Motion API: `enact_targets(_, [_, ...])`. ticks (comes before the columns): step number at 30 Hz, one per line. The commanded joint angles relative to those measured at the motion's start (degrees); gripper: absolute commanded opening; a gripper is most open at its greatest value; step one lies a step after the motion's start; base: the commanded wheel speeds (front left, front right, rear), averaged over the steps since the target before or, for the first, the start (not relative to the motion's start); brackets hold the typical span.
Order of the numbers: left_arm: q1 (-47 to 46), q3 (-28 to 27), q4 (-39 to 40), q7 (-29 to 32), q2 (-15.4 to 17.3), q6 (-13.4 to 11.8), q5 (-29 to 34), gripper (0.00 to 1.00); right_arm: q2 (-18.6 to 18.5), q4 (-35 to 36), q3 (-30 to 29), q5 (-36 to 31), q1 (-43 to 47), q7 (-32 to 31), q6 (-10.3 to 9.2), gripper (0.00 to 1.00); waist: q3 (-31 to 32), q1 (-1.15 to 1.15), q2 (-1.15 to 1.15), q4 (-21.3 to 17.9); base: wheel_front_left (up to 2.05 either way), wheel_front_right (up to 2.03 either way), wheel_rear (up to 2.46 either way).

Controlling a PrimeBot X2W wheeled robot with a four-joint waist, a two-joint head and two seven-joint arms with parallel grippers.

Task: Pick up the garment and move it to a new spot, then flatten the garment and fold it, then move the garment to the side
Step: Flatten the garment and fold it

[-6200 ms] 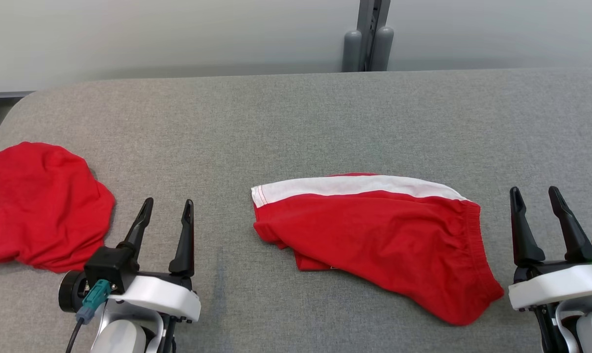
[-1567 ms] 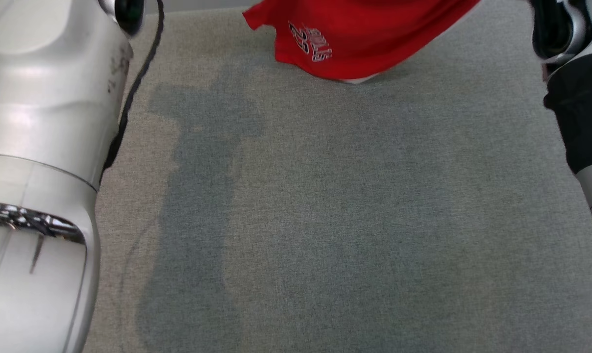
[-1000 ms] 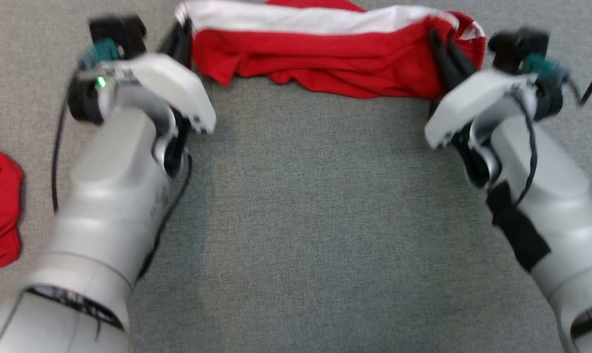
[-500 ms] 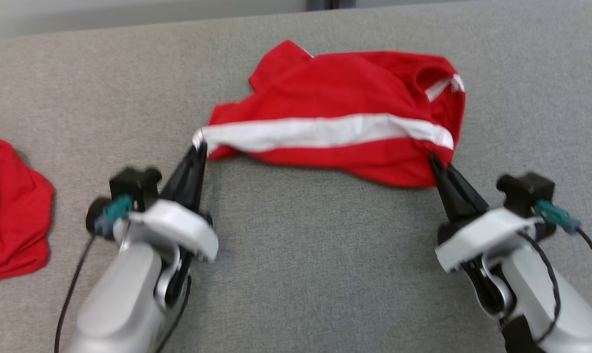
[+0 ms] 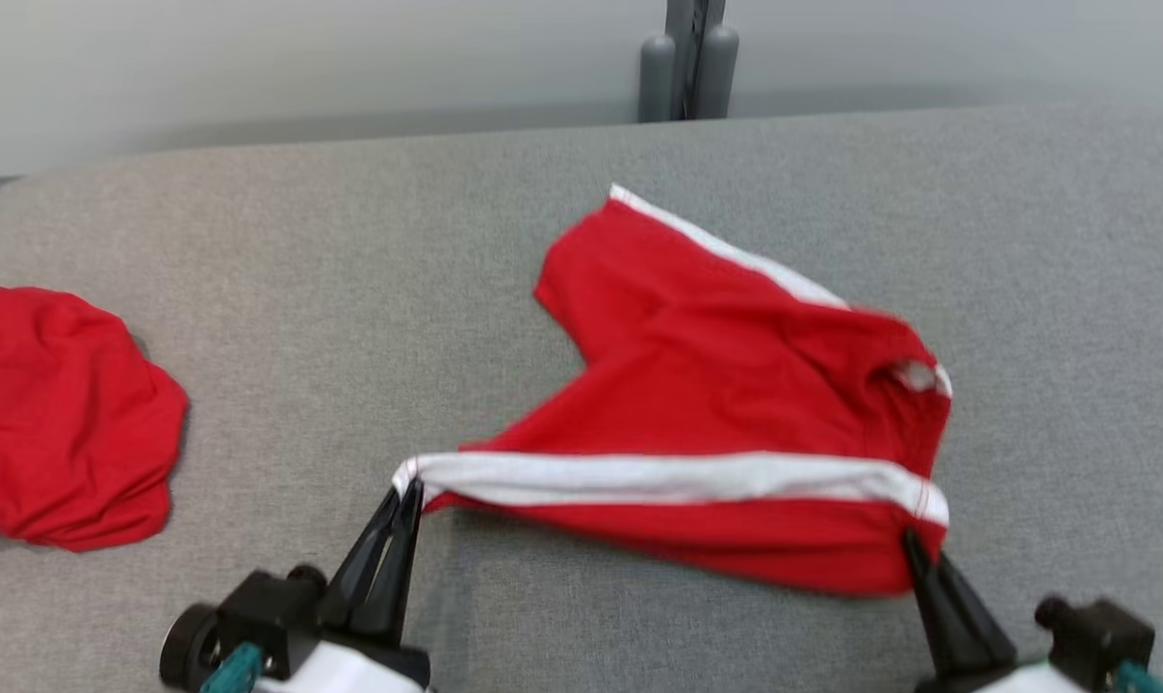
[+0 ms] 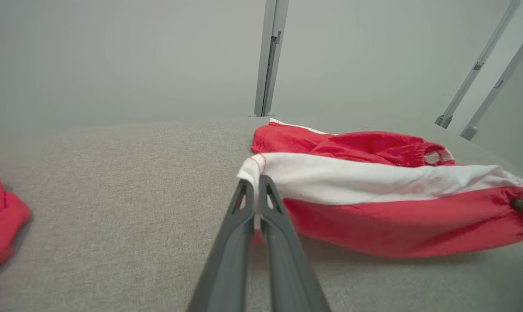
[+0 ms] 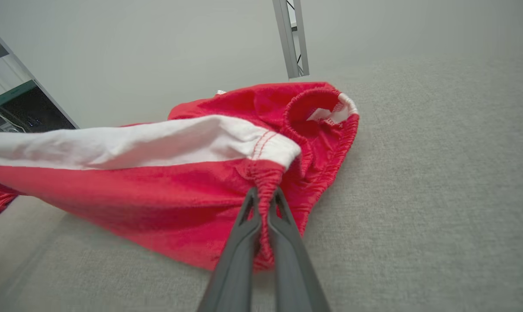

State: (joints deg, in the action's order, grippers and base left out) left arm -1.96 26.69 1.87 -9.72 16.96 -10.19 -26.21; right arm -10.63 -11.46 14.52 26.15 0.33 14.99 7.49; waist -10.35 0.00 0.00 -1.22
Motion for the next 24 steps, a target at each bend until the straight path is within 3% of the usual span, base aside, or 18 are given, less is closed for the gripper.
enact_targets(1, [2.00,-0.27,2.49,0.88,0.85,-1.32,0.55,0.00,0.27,1.21,-0.62,-0.73,2.55,0.29,0.01,0.00,1.71,0.00,0.00,0.45,0.00,0.00,0.00])
enact_targets(7, [9.48,-0.74,11.20,5.23,3.03,-5.71,0.30,0.00,1.20,4.27,-0.77,-2.33,11.53,0.15,0.01,0.00,4.80,0.00,0.00,0.09,0.00,0.00,0.00])
enact_targets(13, [11.92,-1.66,14.85,6.86,4.52,-7.17,-0.44,0.00,1.79,7.86,-1.27,-3.71,15.61,-1.74,0.01,0.00,5.56,0.00,0.00,-0.66,0.00,0.00,0.00])
enact_targets(18, [6.89,-1.54,13.37,6.83,4.69,-4.01,-1.37,0.00,2.81,8.33,-1.53,-3.33,12.24,-3.49,0.01,0.00,3.66,0.00,0.00,-1.60,0.00,0.00,0.00])
enact_targets(24, [-7.14,-1.49,6.81,7.03,4.03,2.15,-1.99,0.00,4.89,6.71,-2.53,-3.10,4.01,-5.18,0.01,0.00,-1.28,0.00,0.00,-3.04,0.00,0.00,0.00])
